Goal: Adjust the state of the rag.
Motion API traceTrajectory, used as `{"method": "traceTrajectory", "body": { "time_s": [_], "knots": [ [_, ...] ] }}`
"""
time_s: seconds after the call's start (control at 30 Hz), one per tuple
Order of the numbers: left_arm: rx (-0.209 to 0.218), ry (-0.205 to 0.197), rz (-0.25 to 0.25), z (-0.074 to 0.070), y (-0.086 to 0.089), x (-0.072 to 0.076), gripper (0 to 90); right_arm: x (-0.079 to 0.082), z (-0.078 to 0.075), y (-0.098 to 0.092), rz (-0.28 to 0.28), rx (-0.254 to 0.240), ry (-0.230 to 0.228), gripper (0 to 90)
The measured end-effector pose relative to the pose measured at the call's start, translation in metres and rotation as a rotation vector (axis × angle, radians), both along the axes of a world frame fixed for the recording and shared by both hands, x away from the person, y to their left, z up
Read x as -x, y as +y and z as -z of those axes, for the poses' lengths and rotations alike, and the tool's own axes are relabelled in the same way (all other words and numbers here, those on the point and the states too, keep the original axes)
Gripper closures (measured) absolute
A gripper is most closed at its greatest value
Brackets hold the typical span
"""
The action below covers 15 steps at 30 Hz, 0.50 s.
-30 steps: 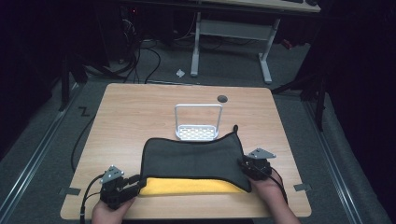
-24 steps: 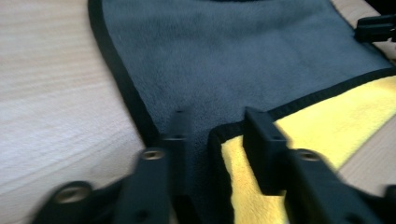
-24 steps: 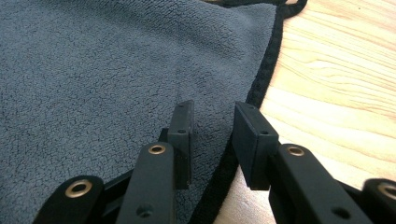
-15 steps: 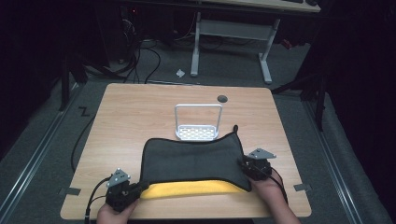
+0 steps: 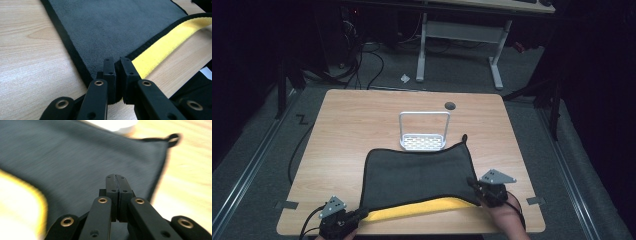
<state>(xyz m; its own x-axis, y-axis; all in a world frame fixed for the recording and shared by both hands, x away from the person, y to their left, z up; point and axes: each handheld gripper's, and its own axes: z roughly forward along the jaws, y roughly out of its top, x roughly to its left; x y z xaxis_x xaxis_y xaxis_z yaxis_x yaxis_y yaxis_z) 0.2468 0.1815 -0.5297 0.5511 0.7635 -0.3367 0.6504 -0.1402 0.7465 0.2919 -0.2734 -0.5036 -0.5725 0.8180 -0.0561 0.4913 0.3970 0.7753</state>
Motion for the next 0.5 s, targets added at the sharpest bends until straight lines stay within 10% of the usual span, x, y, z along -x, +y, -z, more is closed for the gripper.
{"method": "traceTrajectory", "body": {
  "time_s": [0.5],
  "knots": [
    [0.022, 0.001, -0.009, 0.001, 0.004, 0.022, 75.0, 0.071, 0.014, 0.004, -0.108, 0.058, 0.057, 90.0]
  ]
}}
